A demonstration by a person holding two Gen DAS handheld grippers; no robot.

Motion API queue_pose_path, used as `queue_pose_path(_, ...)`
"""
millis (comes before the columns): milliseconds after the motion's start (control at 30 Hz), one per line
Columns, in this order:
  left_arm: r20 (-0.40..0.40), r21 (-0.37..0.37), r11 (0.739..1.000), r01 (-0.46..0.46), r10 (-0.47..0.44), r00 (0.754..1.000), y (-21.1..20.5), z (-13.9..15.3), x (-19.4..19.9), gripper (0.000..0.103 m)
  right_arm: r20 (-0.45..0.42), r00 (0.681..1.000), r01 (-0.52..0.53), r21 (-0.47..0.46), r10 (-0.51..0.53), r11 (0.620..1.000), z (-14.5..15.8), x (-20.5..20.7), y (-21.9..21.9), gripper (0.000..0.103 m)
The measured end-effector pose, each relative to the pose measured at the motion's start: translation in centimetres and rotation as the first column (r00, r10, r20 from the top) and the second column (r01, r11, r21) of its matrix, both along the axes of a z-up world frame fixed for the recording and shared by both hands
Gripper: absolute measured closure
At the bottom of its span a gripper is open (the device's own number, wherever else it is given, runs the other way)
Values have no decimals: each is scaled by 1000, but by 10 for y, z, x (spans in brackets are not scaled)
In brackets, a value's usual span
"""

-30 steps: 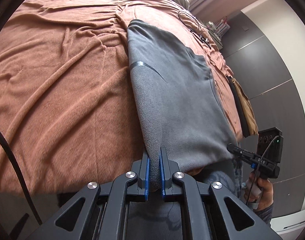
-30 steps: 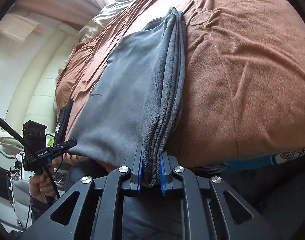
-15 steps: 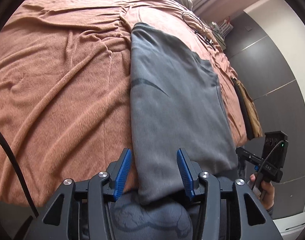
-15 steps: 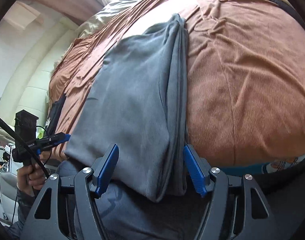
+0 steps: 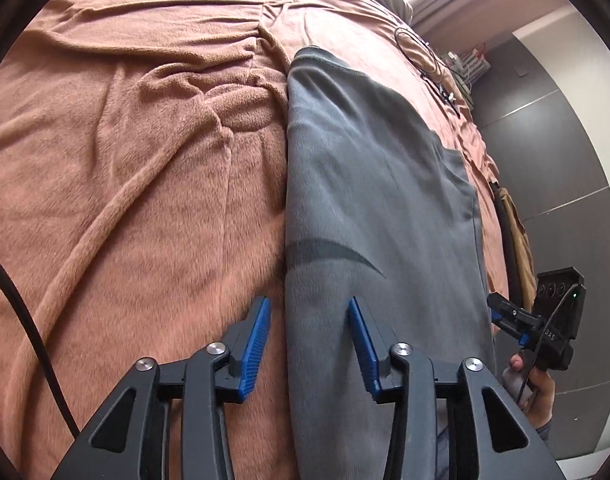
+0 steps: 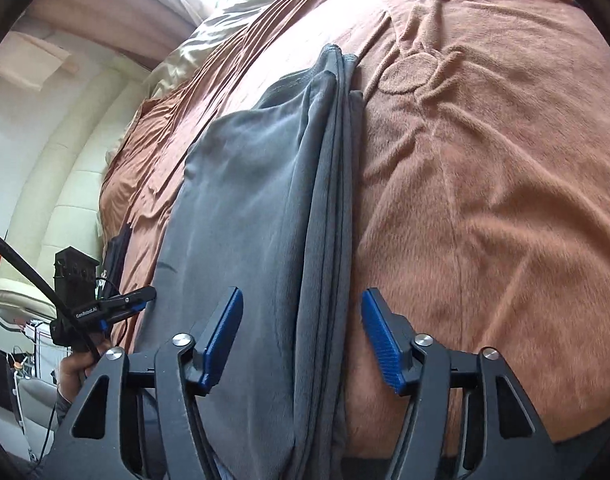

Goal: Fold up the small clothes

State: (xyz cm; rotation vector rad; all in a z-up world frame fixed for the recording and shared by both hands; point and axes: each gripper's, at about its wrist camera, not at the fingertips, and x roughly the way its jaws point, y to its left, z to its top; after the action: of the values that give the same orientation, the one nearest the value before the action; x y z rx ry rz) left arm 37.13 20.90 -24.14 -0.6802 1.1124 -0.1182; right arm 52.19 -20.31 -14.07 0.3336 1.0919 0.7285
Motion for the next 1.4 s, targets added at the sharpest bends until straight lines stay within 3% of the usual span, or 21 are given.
queue_pose_path(200,8,-18,1000,-2,2,1000,4,-2,26,67,-24,1000,9,15,-8,1000,-6,37,11,58)
queue_pose_path(533,1,-32,999,-11,11,1000,17,-3,79,67,-35,999,17,39,-16,999,-12,83,32,58)
queue_pose_path(1167,28,-50,999,-7,8,1000,34,-8,155,67,-12,1000,-4,61,5,998,-23,125,57,66)
queue_pose_path(1333,15,-36,999,-35,35,999,36,-9,161,89,11,1000,12,32,-13,999,-19,120,60,79)
queue_pose_path(1400,26,-37,998,-41,42,999,38,-4,157,93,33,999,18,39,-19,999,-13,113,57,83)
